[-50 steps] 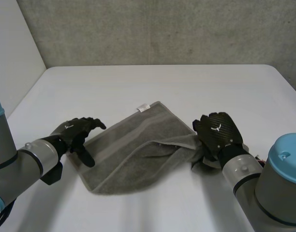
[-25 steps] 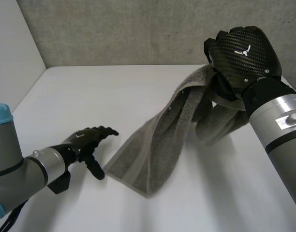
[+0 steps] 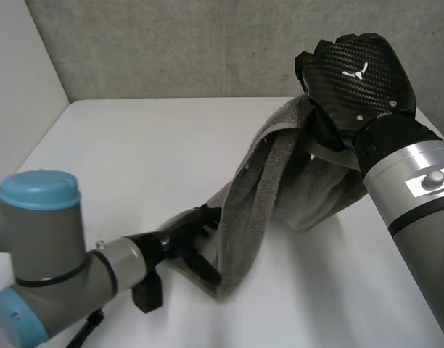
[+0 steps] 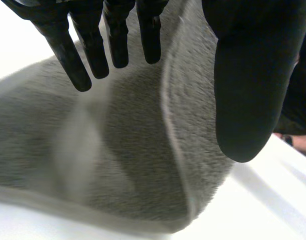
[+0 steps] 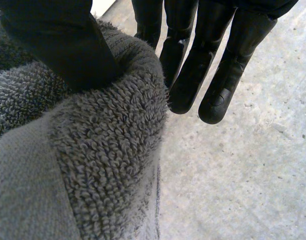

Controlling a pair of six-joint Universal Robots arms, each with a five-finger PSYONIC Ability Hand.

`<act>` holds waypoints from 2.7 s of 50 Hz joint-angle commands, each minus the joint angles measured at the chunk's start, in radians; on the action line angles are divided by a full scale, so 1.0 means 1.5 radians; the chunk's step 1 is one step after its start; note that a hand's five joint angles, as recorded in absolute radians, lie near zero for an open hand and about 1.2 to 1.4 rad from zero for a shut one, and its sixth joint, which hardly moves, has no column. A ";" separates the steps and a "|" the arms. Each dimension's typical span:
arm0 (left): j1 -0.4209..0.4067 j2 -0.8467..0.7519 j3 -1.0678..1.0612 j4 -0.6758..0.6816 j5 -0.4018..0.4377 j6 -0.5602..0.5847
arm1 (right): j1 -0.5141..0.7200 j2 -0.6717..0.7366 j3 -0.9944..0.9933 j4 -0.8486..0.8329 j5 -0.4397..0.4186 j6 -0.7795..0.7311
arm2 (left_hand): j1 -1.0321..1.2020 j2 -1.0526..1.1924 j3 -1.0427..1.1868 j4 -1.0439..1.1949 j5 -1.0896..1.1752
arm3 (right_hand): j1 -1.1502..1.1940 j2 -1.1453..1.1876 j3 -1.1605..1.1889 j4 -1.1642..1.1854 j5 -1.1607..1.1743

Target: Fold the laundry

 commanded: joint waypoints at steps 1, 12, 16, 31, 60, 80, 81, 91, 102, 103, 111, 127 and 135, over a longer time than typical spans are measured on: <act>-0.080 -0.037 0.047 0.006 -0.005 -0.064 | 0.000 -0.003 -0.004 -0.001 0.015 -0.002 | 0.140 0.139 0.139 0.139 0.140 | 0.304 0.144 0.138 0.135 0.184; -0.102 -0.035 0.067 0.055 -0.185 -0.092 | -0.009 0.000 0.010 0.001 0.017 -0.003 | 0.696 0.695 0.695 0.695 0.696 | 0.304 0.144 0.138 0.135 0.184; -0.079 -0.011 0.081 0.056 -0.257 -0.065 | -0.010 0.001 0.012 0.015 0.011 -0.003 | 0.696 0.695 0.695 0.695 0.696 | 0.304 0.144 0.138 0.135 0.184; 0.047 0.186 0.011 0.052 -0.251 0.282 | -0.071 0.136 -0.051 0.370 -0.145 -0.004 | 0.696 0.695 0.695 0.695 0.696 | 0.304 0.144 0.138 0.135 0.184; 0.052 0.061 0.145 0.124 -0.259 0.520 | -0.096 0.267 -0.207 0.194 -0.140 -0.029 | 0.696 0.695 0.695 0.695 0.696 | 0.304 0.144 0.138 0.135 0.184; 0.002 0.165 0.080 0.378 -0.321 0.491 | -0.110 0.268 -0.238 -0.012 -0.168 -0.013 | 0.696 0.695 0.695 0.695 0.696 | 0.304 0.144 0.138 0.135 0.184; 0.002 0.165 0.079 0.378 -0.321 0.491 | -0.115 0.292 -0.240 0.036 -0.195 -0.019 | 0.696 0.695 0.695 0.695 0.696 | 0.304 0.144 0.138 0.135 0.184; -0.023 0.050 -0.148 0.380 -0.309 0.601 | -0.140 0.425 -0.205 0.210 -0.232 -0.156 | 0.696 0.695 0.695 0.695 0.696 | 0.132 -0.028 -0.033 -0.037 0.012; -0.061 0.033 -0.154 0.374 -0.309 0.611 | -0.140 0.402 -0.166 0.218 -0.158 -0.121 | 0.696 0.695 0.695 0.695 0.696 | -0.035 -0.195 -0.200 -0.204 -0.155; -0.061 0.033 -0.154 0.374 -0.309 0.611 | -0.140 0.402 -0.166 0.218 -0.157 -0.121 | 0.696 0.695 0.695 0.695 0.696 | -0.036 -0.196 -0.201 -0.205 -0.156; -0.061 0.085 -0.155 0.361 -0.311 0.609 | -0.144 0.324 -0.119 0.218 -0.145 -0.016 | 0.696 0.695 0.695 0.695 0.696 | -0.279 -0.439 -0.444 -0.448 -0.399; -0.075 0.105 -0.156 0.333 -0.313 0.602 | -0.112 0.232 0.026 0.115 -0.148 0.164 | 0.696 0.695 0.695 0.695 0.696 | -0.284 -0.445 -0.450 -0.454 -0.405; -0.072 0.105 -0.161 0.332 -0.313 0.602 | -0.057 0.276 0.042 0.000 -0.124 0.158 | 0.696 0.695 0.695 0.695 0.696 | -0.255 -0.415 -0.421 -0.425 -0.376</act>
